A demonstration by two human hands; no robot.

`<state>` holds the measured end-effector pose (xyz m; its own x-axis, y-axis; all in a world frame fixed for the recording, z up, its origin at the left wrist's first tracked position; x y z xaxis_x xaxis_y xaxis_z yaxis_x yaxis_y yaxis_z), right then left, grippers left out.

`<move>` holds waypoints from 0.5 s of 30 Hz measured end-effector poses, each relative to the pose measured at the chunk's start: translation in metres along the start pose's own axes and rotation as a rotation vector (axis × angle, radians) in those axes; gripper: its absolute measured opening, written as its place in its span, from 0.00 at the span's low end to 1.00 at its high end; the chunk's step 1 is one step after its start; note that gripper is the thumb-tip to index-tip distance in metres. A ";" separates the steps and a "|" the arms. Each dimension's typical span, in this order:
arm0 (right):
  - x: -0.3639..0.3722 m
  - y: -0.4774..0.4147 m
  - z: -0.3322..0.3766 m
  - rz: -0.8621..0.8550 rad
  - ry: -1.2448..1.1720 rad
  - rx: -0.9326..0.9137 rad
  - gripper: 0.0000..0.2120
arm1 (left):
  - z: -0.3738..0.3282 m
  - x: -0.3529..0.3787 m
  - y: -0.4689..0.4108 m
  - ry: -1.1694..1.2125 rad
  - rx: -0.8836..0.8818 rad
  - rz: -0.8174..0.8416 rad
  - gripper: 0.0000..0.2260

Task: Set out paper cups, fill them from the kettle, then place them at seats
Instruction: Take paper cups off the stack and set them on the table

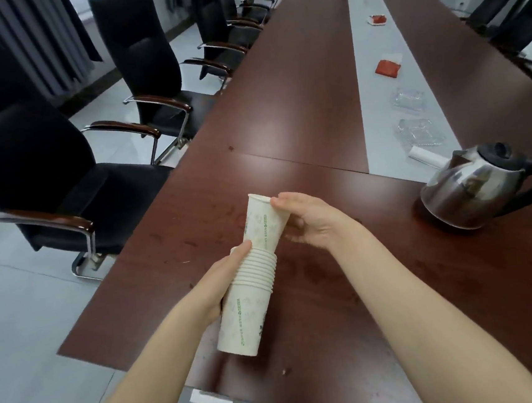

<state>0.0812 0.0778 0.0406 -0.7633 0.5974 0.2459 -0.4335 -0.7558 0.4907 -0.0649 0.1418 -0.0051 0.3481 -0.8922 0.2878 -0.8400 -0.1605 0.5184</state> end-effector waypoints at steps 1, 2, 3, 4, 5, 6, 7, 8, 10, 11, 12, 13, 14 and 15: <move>0.009 -0.007 0.000 0.013 -0.009 -0.016 0.24 | -0.002 -0.013 0.002 0.001 -0.003 -0.007 0.22; 0.026 -0.017 -0.002 0.019 -0.015 -0.027 0.25 | -0.004 -0.033 0.005 -0.007 -0.007 -0.013 0.22; 0.038 -0.024 -0.004 0.015 -0.011 -0.042 0.27 | -0.007 -0.049 0.007 -0.012 -0.006 -0.018 0.22; 0.052 -0.032 -0.005 0.004 -0.018 -0.059 0.27 | -0.010 -0.068 0.010 -0.022 -0.011 -0.019 0.21; 0.063 -0.038 -0.007 -0.013 -0.017 -0.070 0.27 | -0.013 -0.082 0.012 -0.032 -0.015 -0.018 0.21; 0.076 -0.044 -0.010 -0.032 -0.016 -0.075 0.27 | -0.016 -0.100 0.016 -0.046 -0.028 -0.022 0.21; 0.089 -0.051 -0.015 -0.052 -0.018 -0.078 0.28 | -0.017 -0.119 0.021 -0.063 -0.044 -0.028 0.21; 0.099 -0.057 -0.019 -0.071 -0.007 -0.084 0.28 | -0.018 -0.135 0.026 -0.077 -0.062 -0.040 0.21; 0.118 -0.068 -0.027 -0.110 0.044 -0.105 0.29 | -0.017 -0.168 0.037 -0.072 -0.094 -0.060 0.23; 0.126 -0.073 -0.032 -0.132 0.068 -0.113 0.31 | -0.017 -0.181 0.042 -0.060 -0.097 -0.061 0.24; 0.132 -0.078 -0.037 -0.144 0.087 -0.116 0.32 | -0.016 -0.191 0.047 -0.043 -0.098 -0.061 0.25; 0.140 -0.083 -0.043 -0.152 0.093 -0.116 0.33 | -0.015 -0.202 0.052 -0.027 -0.096 -0.061 0.25; 0.145 -0.086 -0.048 -0.160 0.100 -0.120 0.33 | -0.015 -0.210 0.056 -0.005 -0.091 -0.068 0.25; 0.151 -0.090 -0.053 -0.166 0.110 -0.127 0.34 | -0.014 -0.219 0.058 0.019 -0.084 -0.073 0.24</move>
<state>-0.0206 0.2220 -0.0110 -0.7211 0.6888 0.0746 -0.6089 -0.6814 0.4060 -0.1841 0.3338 -0.0261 0.4159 -0.8710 0.2614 -0.7741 -0.1883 0.6044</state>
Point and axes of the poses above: each hand's wrist, its own y-axis away from the middle knuckle, its own x-axis out of the palm, z = x × y, the point moved 9 cm from there along -y, towards the middle knuckle, and after that the axes turned 11 degrees about z, right-handed, at the moved point
